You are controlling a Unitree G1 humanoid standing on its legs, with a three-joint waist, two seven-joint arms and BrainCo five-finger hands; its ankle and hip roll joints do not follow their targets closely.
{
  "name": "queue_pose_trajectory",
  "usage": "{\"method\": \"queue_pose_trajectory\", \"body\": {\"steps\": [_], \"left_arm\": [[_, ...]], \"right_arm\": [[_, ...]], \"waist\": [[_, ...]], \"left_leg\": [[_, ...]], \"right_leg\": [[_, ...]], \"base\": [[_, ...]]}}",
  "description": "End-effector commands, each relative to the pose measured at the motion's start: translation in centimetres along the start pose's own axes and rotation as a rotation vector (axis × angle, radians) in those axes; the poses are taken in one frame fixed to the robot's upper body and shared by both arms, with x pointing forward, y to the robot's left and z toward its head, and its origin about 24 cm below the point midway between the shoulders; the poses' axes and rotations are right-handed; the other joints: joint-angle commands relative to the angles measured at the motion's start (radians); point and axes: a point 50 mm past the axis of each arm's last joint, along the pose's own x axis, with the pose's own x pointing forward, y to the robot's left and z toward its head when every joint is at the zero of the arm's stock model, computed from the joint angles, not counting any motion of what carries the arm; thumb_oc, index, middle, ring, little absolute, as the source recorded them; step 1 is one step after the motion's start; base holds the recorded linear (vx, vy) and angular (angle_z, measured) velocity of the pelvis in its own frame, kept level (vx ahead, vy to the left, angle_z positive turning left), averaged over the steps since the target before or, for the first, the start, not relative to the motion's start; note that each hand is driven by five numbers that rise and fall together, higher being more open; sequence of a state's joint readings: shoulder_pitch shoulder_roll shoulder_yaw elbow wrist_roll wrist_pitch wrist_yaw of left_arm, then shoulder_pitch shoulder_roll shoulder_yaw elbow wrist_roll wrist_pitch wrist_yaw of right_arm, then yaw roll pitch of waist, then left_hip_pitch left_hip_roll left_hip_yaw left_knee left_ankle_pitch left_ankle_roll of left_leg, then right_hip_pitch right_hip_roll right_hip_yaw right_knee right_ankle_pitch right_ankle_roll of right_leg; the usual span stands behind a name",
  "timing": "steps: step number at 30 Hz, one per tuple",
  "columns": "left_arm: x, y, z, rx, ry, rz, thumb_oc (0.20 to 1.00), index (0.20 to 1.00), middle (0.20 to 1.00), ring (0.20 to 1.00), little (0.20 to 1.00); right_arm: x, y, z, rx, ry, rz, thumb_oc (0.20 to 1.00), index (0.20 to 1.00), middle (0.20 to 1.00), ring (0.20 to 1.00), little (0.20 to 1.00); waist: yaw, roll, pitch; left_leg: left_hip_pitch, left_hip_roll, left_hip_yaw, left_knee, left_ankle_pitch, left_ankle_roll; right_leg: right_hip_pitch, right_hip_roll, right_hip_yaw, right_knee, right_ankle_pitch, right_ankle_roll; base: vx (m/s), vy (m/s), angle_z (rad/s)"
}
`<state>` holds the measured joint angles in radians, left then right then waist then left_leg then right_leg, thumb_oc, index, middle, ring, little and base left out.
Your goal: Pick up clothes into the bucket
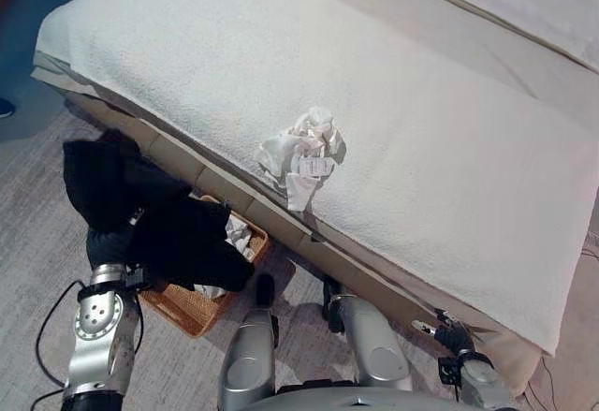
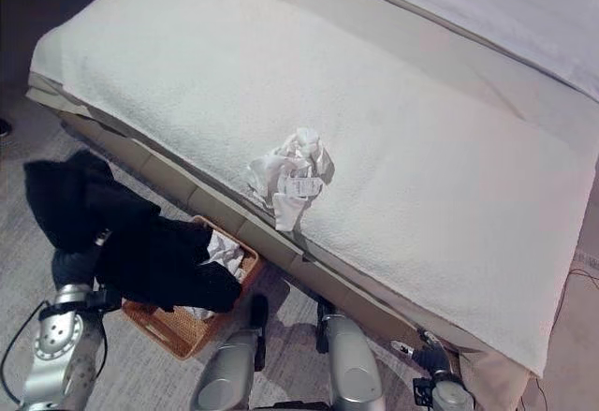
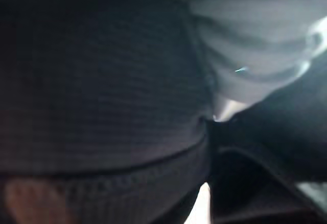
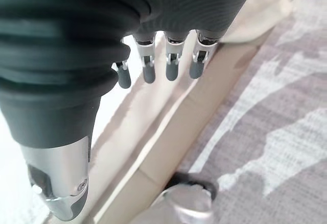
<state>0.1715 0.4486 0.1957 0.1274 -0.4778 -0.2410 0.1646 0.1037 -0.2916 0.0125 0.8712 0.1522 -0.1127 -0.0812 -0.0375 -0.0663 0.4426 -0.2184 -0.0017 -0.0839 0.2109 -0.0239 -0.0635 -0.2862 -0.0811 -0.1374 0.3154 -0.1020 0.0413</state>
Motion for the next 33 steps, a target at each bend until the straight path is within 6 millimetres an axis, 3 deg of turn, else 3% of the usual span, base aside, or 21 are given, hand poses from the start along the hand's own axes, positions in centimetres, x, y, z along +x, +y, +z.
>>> {"method": "queue_pose_trajectory", "body": {"steps": [1,4,9,11,13,14,24,25,26,28,30,31,32,33], "left_arm": [[0.9,0.8,2.2,0.106,-0.136,0.052,0.200,0.200,0.200,0.200,0.200],[2.0,1.3,0.3,0.214,-0.074,0.153,0.200,0.200,0.200,0.200,0.200],[3.8,1.4,0.7,0.390,-0.102,0.245,0.200,0.200,0.200,0.200,0.200],[4.8,2.4,0.6,0.507,-0.083,0.290,0.200,0.200,0.200,0.200,0.200],[5.5,2.9,1.2,0.595,-0.098,0.298,0.200,0.200,0.200,0.200,0.200],[6.3,4.2,1.9,0.730,-0.100,0.314,0.200,0.200,0.200,0.200,0.200],[8.4,6.0,4.3,0.973,-0.115,0.355,0.206,0.206,0.206,0.206,0.206],[8.5,6.0,4.3,0.973,-0.116,0.355,0.260,0.260,0.260,0.260,0.260],[8.8,6.3,4.6,1.023,-0.102,0.355,0.423,0.423,0.423,0.423,0.423],[8.9,6.4,4.7,1.040,-0.096,0.354,0.241,0.241,0.241,0.241,0.241],[9.1,6.8,4.7,1.072,-0.069,0.353,0.216,0.216,0.216,0.216,0.216],[9.1,6.8,4.7,1.072,-0.069,0.353,0.231,0.231,0.231,0.231,0.231],[9.0,7.1,4.5,1.063,-0.049,0.367,0.322,0.322,0.322,0.322,0.322],[9.1,7.1,4.5,1.060,-0.040,0.368,0.586,0.586,0.586,0.586,0.586]], "right_arm": [[0.0,-0.1,0.7,-0.011,-0.053,-0.014,1.000,1.000,1.000,1.000,1.000],[0.2,0.2,2.0,-0.007,-0.109,-0.031,1.000,1.000,1.000,1.000,1.000],[0.5,0.9,4.1,0.017,-0.194,-0.040,1.000,1.000,1.000,1.000,1.000],[0.5,1.2,5.0,0.031,-0.235,-0.040,1.000,1.000,1.000,1.000,1.000],[0.5,1.4,5.7,0.051,-0.272,-0.043,1.000,1.000,1.000,1.000,1.000],[0.4,1.7,6.6,0.066,-0.309,-0.034,1.000,1.000,1.000,1.000,1.000],[0.3,2.4,8.9,0.080,-0.396,-0.010,1.000,1.000,1.000,1.000,1.000],[0.3,2.4,8.9,0.081,-0.396,-0.010,1.000,1.000,1.000,1.000,1.000],[0.4,2.4,9.4,0.069,-0.412,-0.006,1.000,1.000,1.000,1.000,1.000],[0.5,2.4,9.5,0.067,-0.411,-0.008,1.000,1.000,1.000,1.000,1.000],[0.5,2.4,10.5,0.068,-0.442,-0.001,1.000,1.000,1.000,1.000,1.000],[0.5,2.4,10.5,0.068,-0.442,-0.001,1.000,1.000,1.000,1.000,1.000],[0.4,2.3,11.3,0.077,-0.466,0.002,1.000,1.000,1.000,1.000,1.000],[0.4,2.3,11.4,0.079,-0.469,0.002,1.000,1.000,1.000,1.000,1.000]], "waist": [[0.010,-0.032,-0.011],[0.008,-0.052,0.029],[0.006,-0.080,0.077],[-0.002,-0.096,0.077],[-0.009,-0.111,0.077],[-0.022,-0.127,0.077],[-0.058,-0.150,0.077],[-0.058,-0.150,0.077],[-0.063,-0.154,0.077],[-0.065,-0.155,0.077],[-0.071,-0.162,0.077],[-0.070,-0.162,0.077],[-0.072,-0.164,0.077],[-0.072,-0.165,0.077]], "left_leg": [[-0.065,-0.005,0.002,0.095,-0.046,0.013],[-0.116,0.001,0.005,0.132,-0.047,0.013],[-0.176,0.007,0.010,0.177,-0.052,0.014],[-0.230,0.013,0.013,0.206,-0.058,0.016],[-0.278,0.020,0.015,0.240,-0.069,0.019],[-0.329,0.026,0.018,0.272,-0.077,0.020],[-0.503,0.039,0.036,0.361,-0.100,0.031],[-0.503,0.039,0.036,0.361,-0.100,0.031],[-0.520,0.042,0.039,0.368,-0.101,0.031],[-0.529,0.044,0.041,0.374,-0.104,0.032],[-0.560,0.048,0.046,0.397,-0.113,0.035],[-0.560,0.048,0.046,0.397,-0.113,0.035],[-0.573,0.051,0.048,0.408,-0.120,0.038],[-0.579,0.051,0.049,0.415,-0.122,0.039]], "right_leg": [[0.053,-0.079,0.018,-0.065,0.053,0.076],[0.004,-0.078,0.028,-0.043,0.054,0.074],[-0.049,-0.074,0.035,-0.014,0.053,0.073],[-0.101,-0.069,0.040,0.002,0.055,0.071],[-0.147,-0.061,0.048,0.018,0.055,0.073],[-0.195,-0.054,0.055,0.029,0.061,0.075],[-0.365,-0.033,0.091,0.060,0.077,0.079],[-0.365,-0.033,0.091,0.061,0.077,0.079],[-0.383,-0.028,0.094,0.057,0.083,0.080],[-0.394,-0.027,0.097,0.055,0.085,0.081],[-0.420,-0.019,0.108,0.057,0.091,0.082],[-0.420,-0.018,0.108,0.057,0.091,0.082],[-0.435,-0.014,0.114,0.061,0.090,0.082],[-0.439,-0.013,0.116,0.063,0.090,0.082]], "base": [[-0.04,0.020,-0.01],[-0.07,0.016,-0.03],[-0.06,0.008,-0.06],[-0.06,0.007,-0.10],[-0.05,0.017,-0.17],[-0.04,0.014,-0.17],[-0.02,0.032,-0.11],[0.00,0.031,-0.05],[0.01,0.024,-0.04],[0.00,0.022,-0.05],[0.00,0.025,-0.15],[0.01,0.035,-0.19],[0.01,0.027,-0.14],[0.01,0.027,-0.13]]}}
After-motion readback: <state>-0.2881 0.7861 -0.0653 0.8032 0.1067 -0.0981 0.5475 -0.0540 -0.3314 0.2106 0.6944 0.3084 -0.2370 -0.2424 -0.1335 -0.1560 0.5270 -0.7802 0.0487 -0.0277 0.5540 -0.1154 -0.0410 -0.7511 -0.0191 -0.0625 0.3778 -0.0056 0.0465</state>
